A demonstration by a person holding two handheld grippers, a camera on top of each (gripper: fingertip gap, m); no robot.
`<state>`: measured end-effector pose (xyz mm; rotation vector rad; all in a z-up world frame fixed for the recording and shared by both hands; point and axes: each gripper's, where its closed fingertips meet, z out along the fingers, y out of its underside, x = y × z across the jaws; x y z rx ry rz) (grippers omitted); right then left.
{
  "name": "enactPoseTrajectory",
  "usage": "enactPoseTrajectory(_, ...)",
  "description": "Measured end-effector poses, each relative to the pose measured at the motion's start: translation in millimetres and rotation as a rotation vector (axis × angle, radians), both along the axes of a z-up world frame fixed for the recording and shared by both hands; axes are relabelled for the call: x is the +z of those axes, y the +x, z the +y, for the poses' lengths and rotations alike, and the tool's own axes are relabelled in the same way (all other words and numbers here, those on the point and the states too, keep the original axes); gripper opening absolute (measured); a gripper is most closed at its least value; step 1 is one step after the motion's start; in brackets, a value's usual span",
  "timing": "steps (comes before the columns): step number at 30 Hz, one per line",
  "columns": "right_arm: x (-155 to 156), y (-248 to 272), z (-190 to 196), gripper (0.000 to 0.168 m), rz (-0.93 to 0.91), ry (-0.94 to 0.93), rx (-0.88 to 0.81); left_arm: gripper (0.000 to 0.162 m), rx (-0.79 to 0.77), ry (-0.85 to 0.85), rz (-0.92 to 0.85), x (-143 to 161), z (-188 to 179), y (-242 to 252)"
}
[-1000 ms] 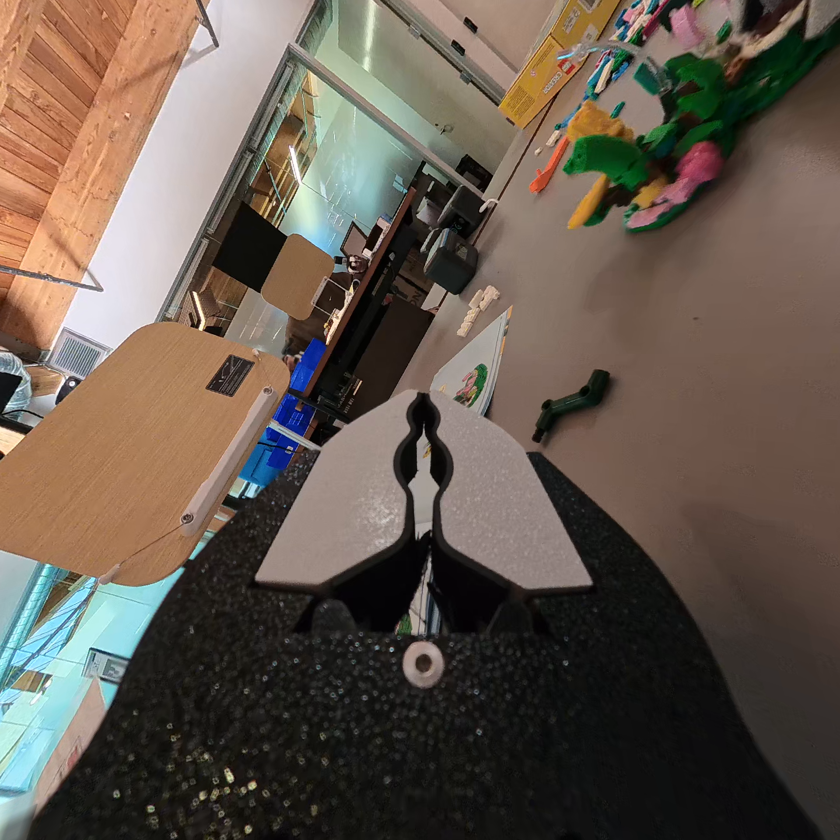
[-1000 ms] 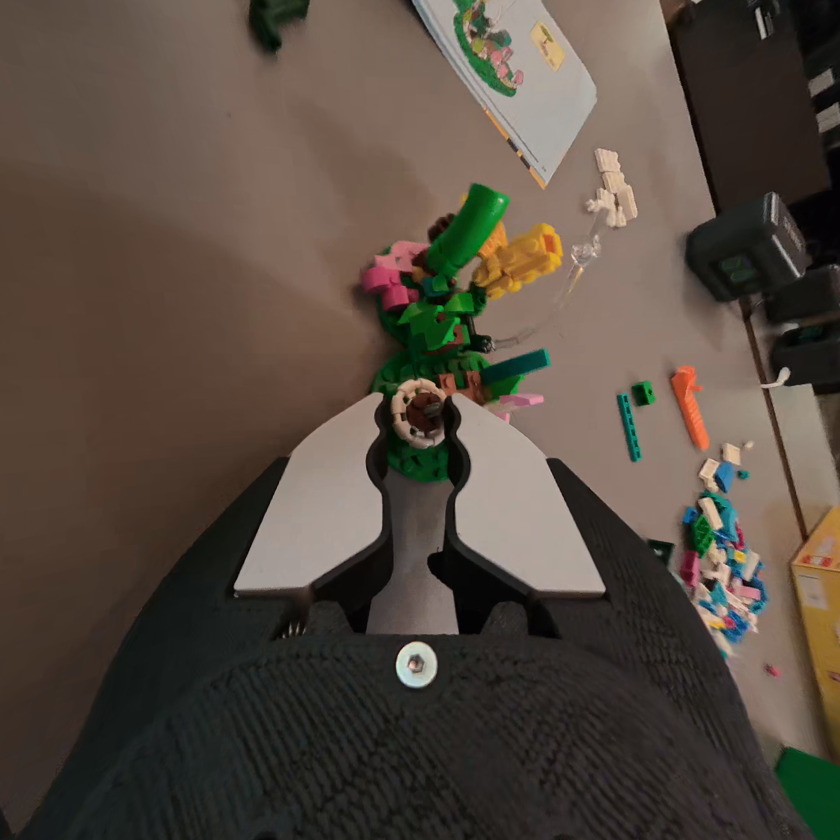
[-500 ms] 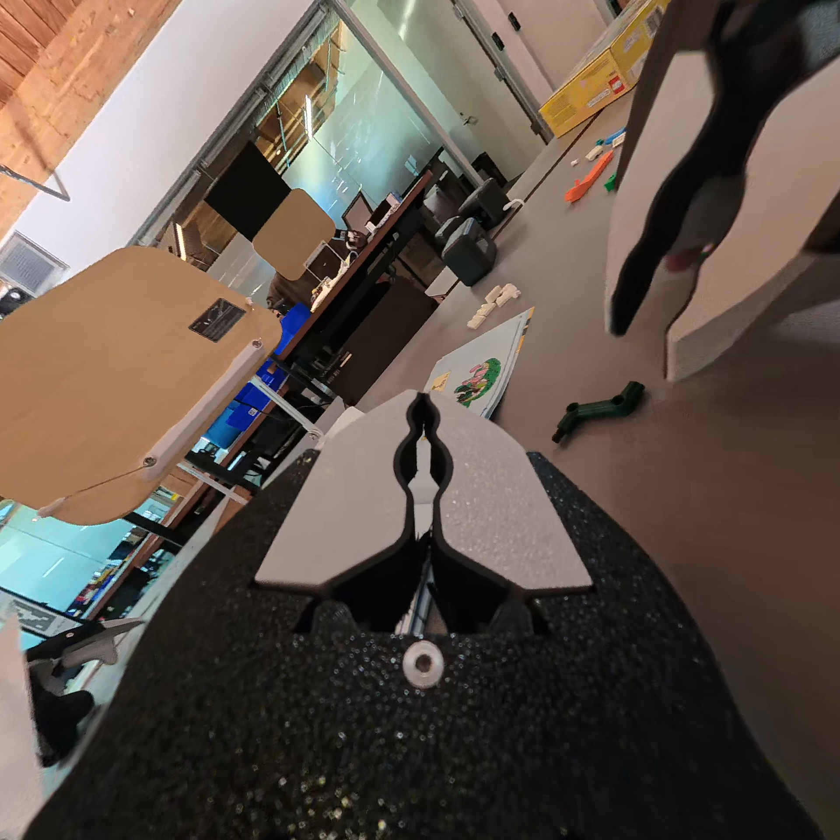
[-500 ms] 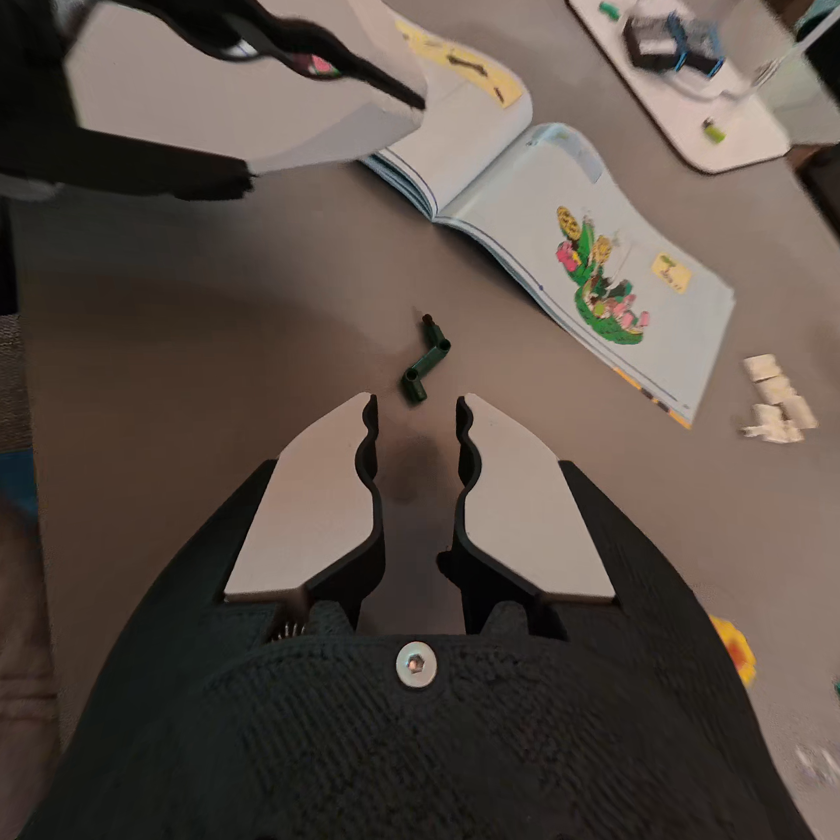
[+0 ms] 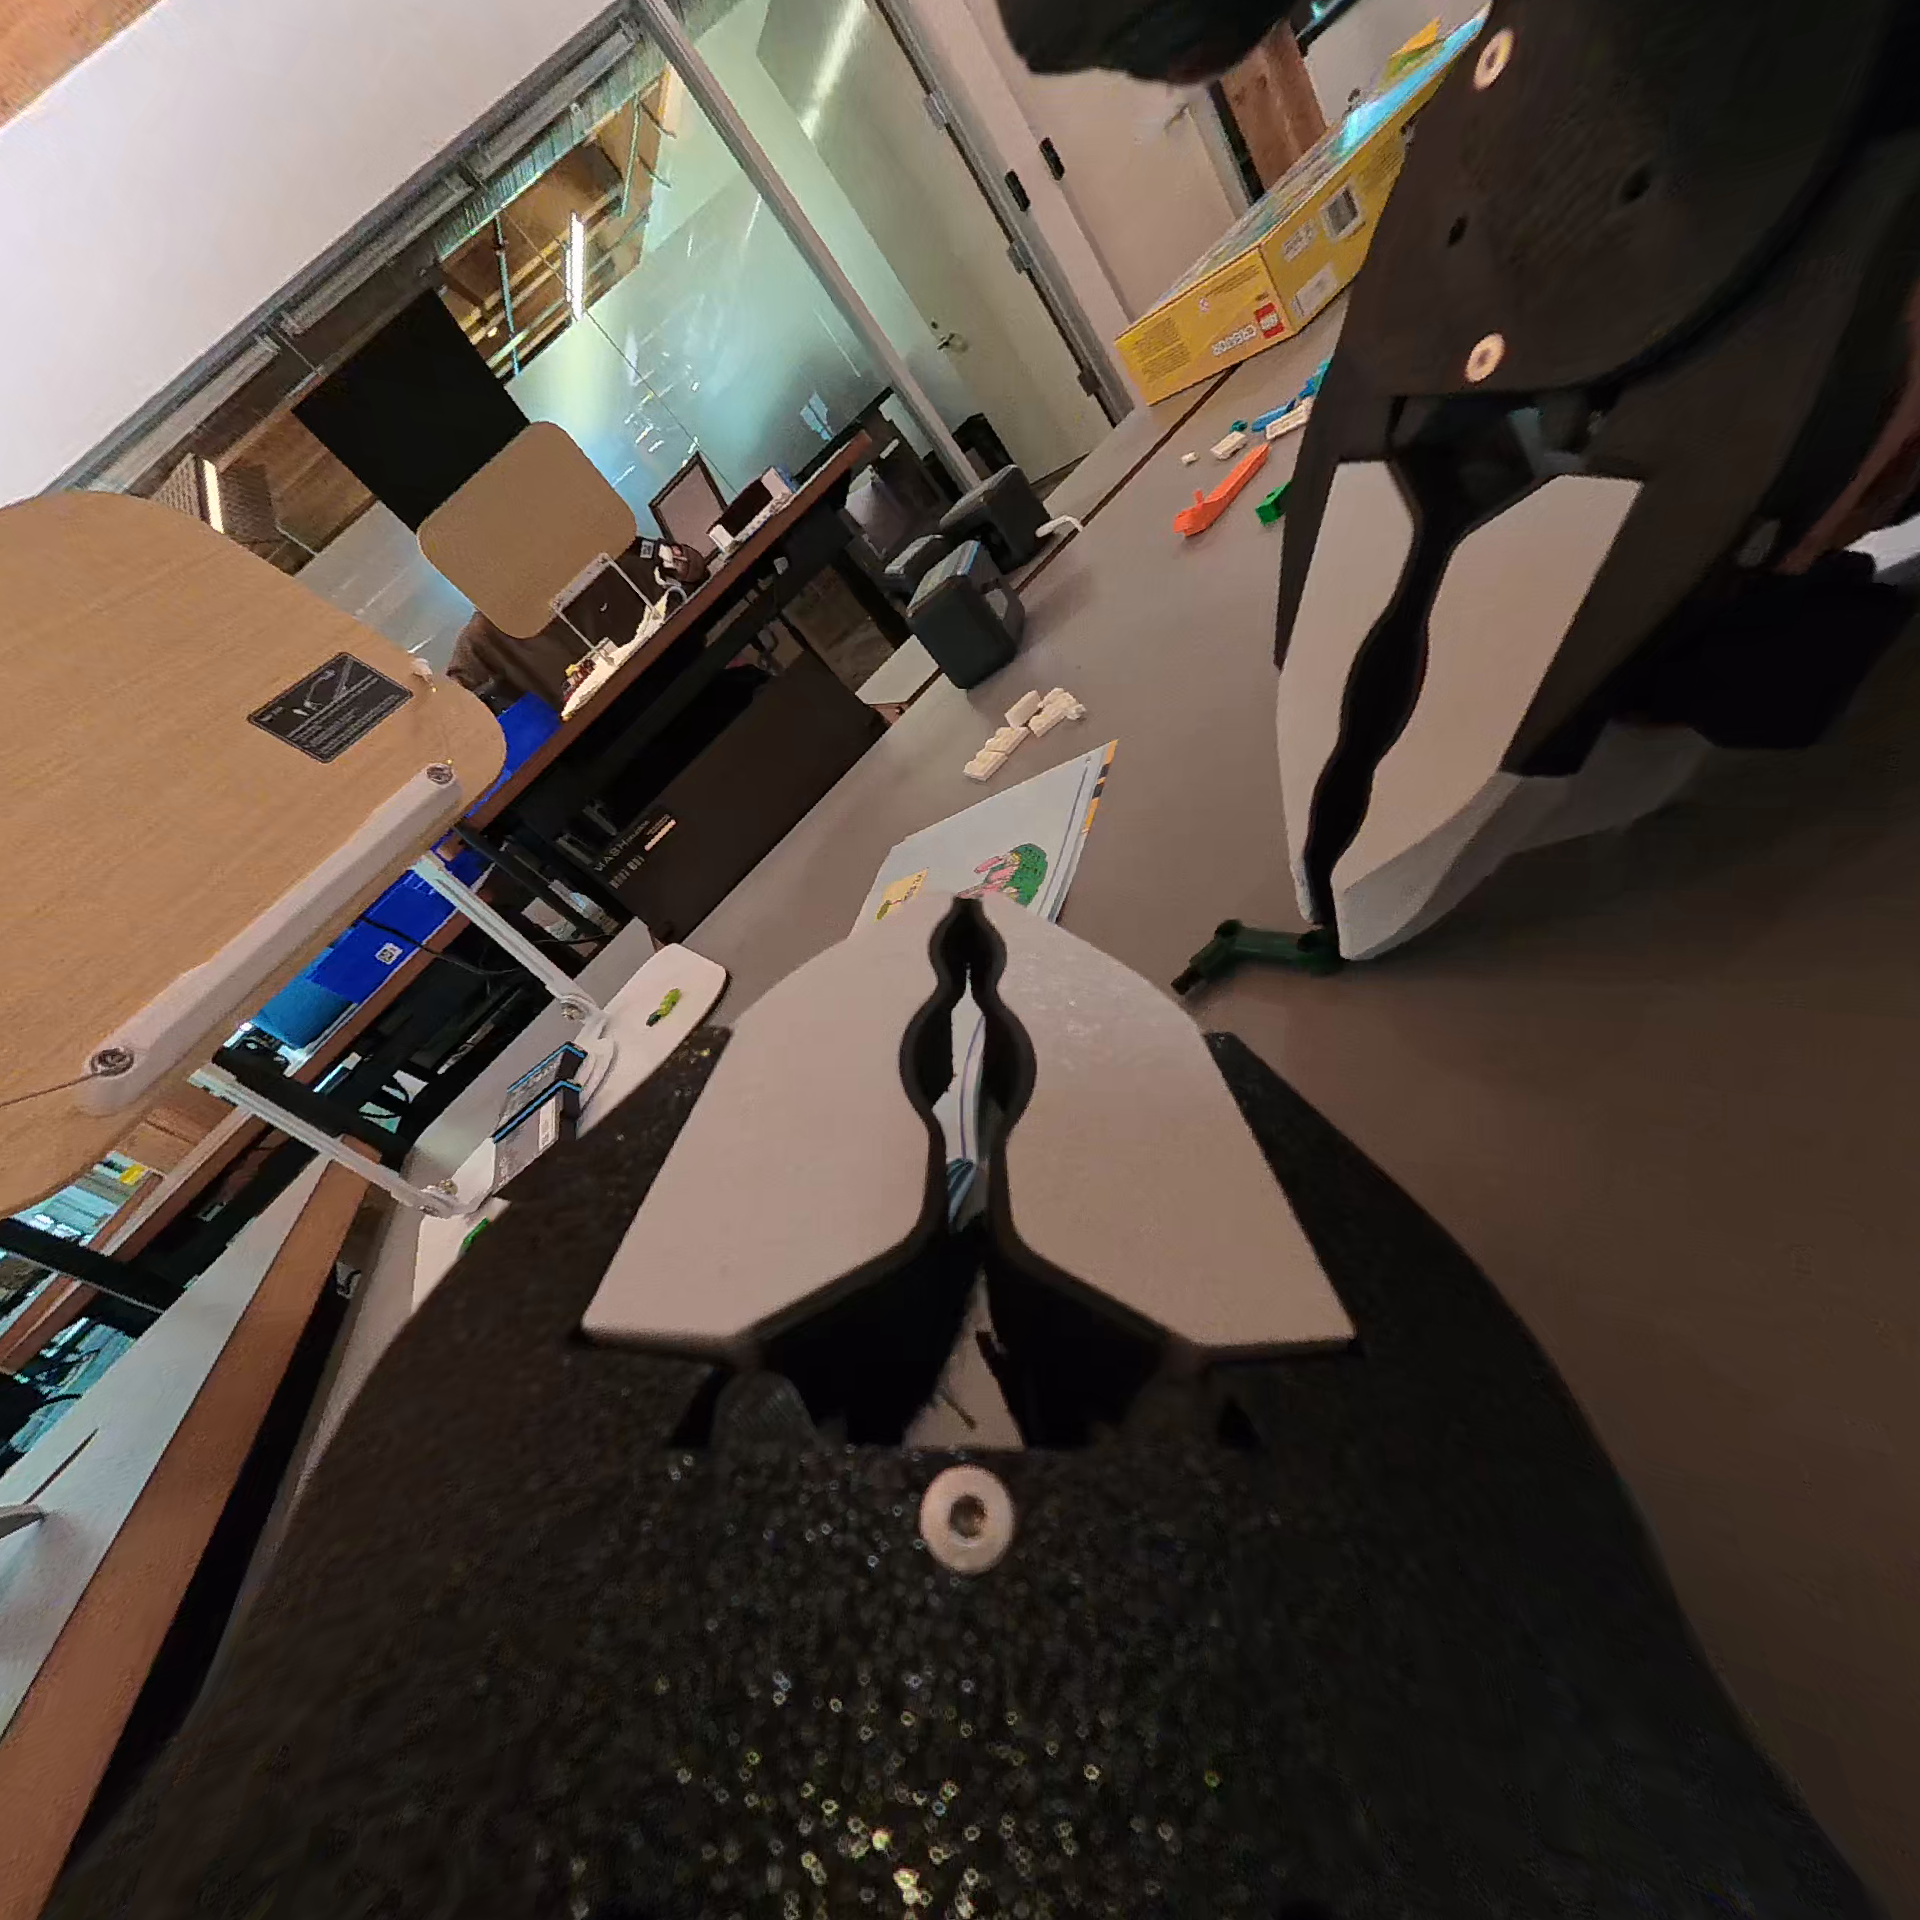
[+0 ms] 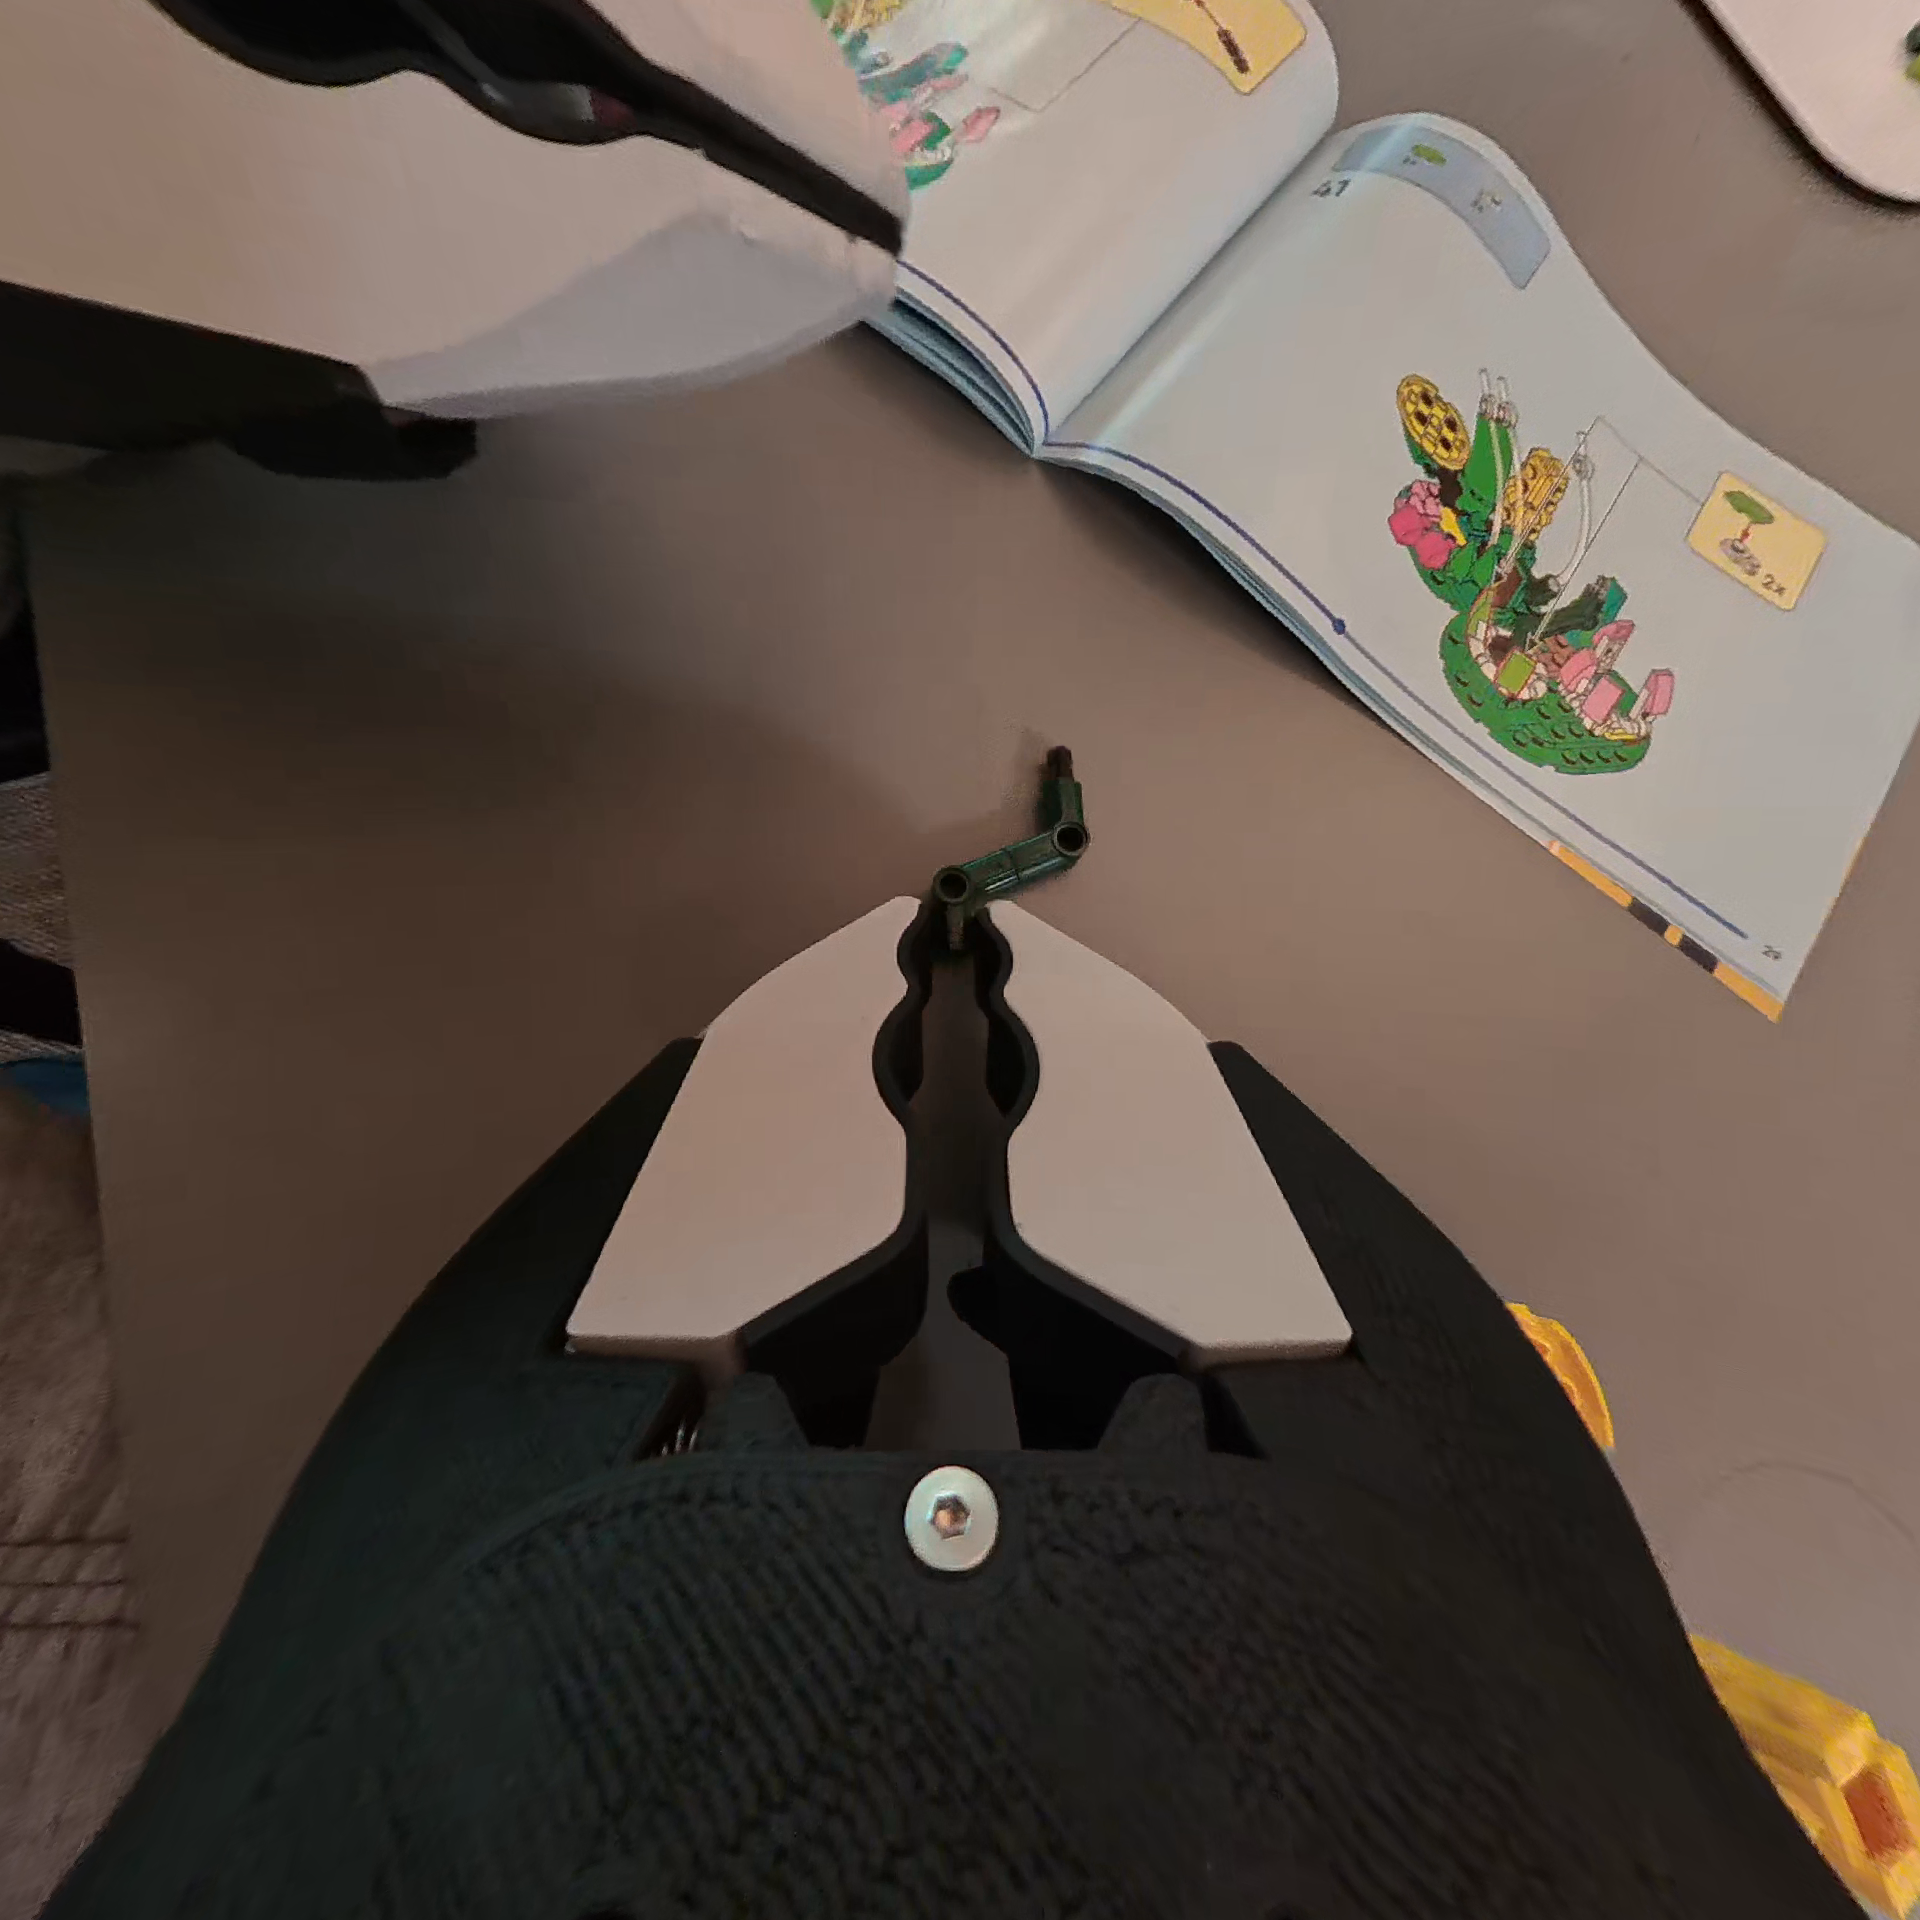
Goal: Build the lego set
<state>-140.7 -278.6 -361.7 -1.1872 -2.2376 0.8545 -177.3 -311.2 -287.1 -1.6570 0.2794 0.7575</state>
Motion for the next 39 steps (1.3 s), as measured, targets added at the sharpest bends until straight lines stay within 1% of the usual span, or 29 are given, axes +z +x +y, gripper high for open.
enactPoseTrajectory(1, 1, 1, 0, 0.006, 0.010, 0.014, 0.006, 0.000, 0.001, -0.003, -0.001, -1, 0, 0)
enactPoseTrajectory(4, 8, 2, -1, 0.006, 0.065, 0.047, 0.010, 0.000, 0.000, -0.010, 0.001, -2, 1, 0)
enactPoseTrajectory(7, 22, 4, 0, 0.005, 0.135, 0.071, -0.006, 0.000, -0.014, -0.013, -0.001, -3, 3, 4)
enactPoseTrajectory(9, 34, 6, -1, 0.005, 0.174, 0.070, -0.013, 0.000, -0.048, 0.006, -0.029, -1, 4, 9)
enactPoseTrajectory(11, 48, 9, -3, 0.005, 0.213, 0.056, -0.015, 0.000, -0.122, 0.047, -0.081, 4, 5, 18)
enactPoseTrajectory(12, 55, 11, -4, 0.005, 0.229, 0.045, -0.014, 0.010, -0.153, 0.064, -0.099, 6, 4, 22)
enactPoseTrajectory(14, 67, 16, -7, 0.005, 0.253, 0.018, -0.007, 0.017, -0.175, 0.090, -0.102, 11, 3, 25)
enactPoseTrajectory(17, 79, 24, -13, 0.005, 0.261, -0.018, 0.020, 0.029, -0.142, 0.132, -0.008, 20, 0, 24)
enactPoseTrajectory(20, 82, 32, -19, 0.005, 0.238, -0.023, 0.063, 0.036, -0.116, 0.110, 0.068, 20, 2, 28)
enactPoseTrajectory(25, 82, 45, -30, 0.006, 0.183, -0.053, 0.146, 0.038, -0.105, 0.040, 0.211, 10, 8, 34)
enactPoseTrajectory(27, 83, 49, -33, 0.006, 0.174, -0.061, 0.171, 0.038, -0.096, 0.003, 0.269, 5, 10, 35)
enactPoseTrajectory(29, 83, 51, -35, 0.006, 0.163, -0.068, 0.188, 0.033, -0.094, -0.015, 0.310, 2, 11, 37)
enactPoseTrajectory(31, 82, 53, -36, 0.006, 0.152, -0.061, 0.197, 0.028, -0.100, -0.022, 0.333, 2, 12, 39)
enactPoseTrajectory(33, 80, 53, -37, 0.006, 0.144, -0.055, 0.205, 0.027, -0.101, -0.029, 0.351, 1, 12, 41)
enactPoseTrajectory(39, 79, 52, -37, 0.006, 0.141, -0.055, 0.202, 0.032, -0.110, -0.029, 0.364, 1, 13, 44)
